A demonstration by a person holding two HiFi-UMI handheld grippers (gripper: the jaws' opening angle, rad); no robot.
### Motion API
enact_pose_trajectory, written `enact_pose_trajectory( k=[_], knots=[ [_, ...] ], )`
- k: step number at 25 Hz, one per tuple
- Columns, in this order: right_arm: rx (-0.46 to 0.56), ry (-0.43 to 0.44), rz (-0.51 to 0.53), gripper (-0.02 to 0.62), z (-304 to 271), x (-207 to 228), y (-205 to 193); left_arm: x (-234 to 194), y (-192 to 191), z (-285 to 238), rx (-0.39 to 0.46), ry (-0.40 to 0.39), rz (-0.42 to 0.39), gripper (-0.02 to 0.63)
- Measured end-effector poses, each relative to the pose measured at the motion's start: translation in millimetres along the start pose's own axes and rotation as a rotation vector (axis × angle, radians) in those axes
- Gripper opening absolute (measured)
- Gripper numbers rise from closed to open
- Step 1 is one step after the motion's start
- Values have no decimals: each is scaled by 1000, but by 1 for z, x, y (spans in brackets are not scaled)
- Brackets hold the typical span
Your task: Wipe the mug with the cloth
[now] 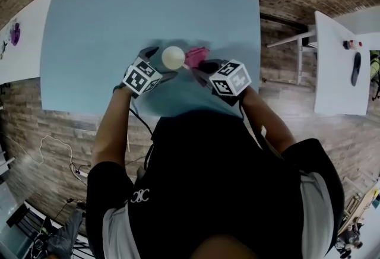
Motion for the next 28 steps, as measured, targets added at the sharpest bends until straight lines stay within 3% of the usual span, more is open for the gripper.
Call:
enact_pose_trajectory(
  k=[5, 9, 15, 22, 28],
  knots=[
    [-13, -10, 6, 38, 2, 0, 1, 5, 7, -23, -99, -76, -171, 503],
    [-15, -17, 18, 38, 0, -3, 6, 8, 10, -30, -62, -30, -193, 437],
    [-3, -17, 7, 38, 1, 0, 10, 18, 9, -32, -18, 75, -87, 437],
    [22, -53, -232, 38, -8, 3, 15, 32, 4, -33, 21, 239, 92, 437],
    [43, -152, -287, 38, -12, -1, 16, 37, 3, -32, 27, 320, 182, 436]
  ],
)
Point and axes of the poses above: the fingertips, and each gripper's own axes: z backward along the fingers, x to its right, y out of its top, the point moved 8 cm from there along z, backward along the fingers, and after that the axes turned 5 degrees about x, right-handed, at the moved point
